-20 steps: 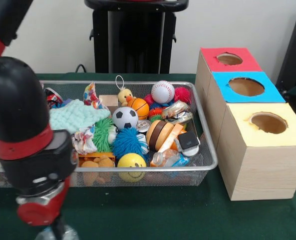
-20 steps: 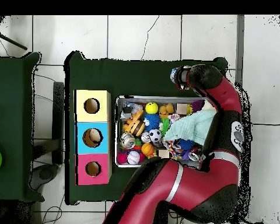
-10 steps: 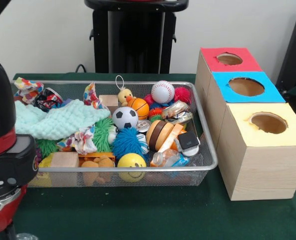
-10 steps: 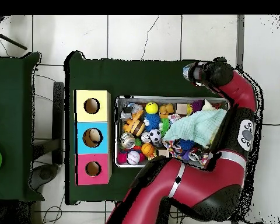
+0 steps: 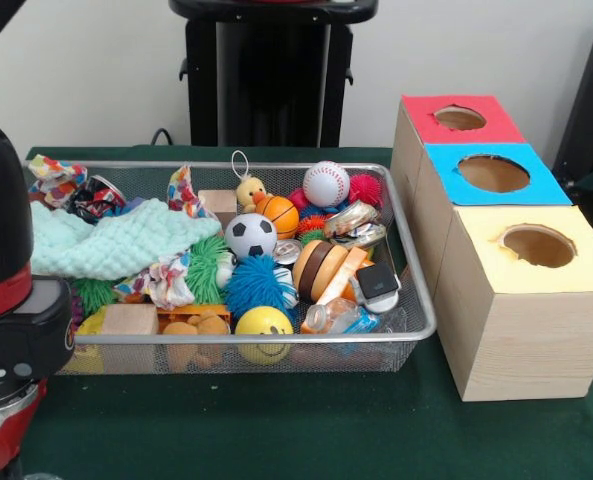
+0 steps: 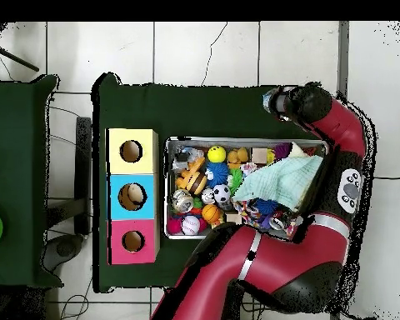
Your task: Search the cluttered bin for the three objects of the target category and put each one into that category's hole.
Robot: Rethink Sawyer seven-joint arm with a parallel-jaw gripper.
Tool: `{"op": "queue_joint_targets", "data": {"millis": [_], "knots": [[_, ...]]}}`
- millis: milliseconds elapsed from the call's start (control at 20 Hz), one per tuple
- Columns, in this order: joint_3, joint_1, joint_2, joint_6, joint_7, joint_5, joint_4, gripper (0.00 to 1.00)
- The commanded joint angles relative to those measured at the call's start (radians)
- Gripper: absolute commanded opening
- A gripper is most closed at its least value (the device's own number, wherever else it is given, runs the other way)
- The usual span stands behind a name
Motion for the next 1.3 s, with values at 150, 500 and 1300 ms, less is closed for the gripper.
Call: {"op": "queue_joint_targets", "data": {"millis": [150, 500, 1300], "knots": [[-0.049, -0.016, 0.062, 0.092, 0.085, -0.006, -0.065, 0.0], [-0.044, -0.007, 0.032, 0.152, 0.088, 0.016, -0.043, 0.0], [0.068, -0.02, 0.233, -0.112, -0.029, 0.095, -0.127, 0.0]]}}
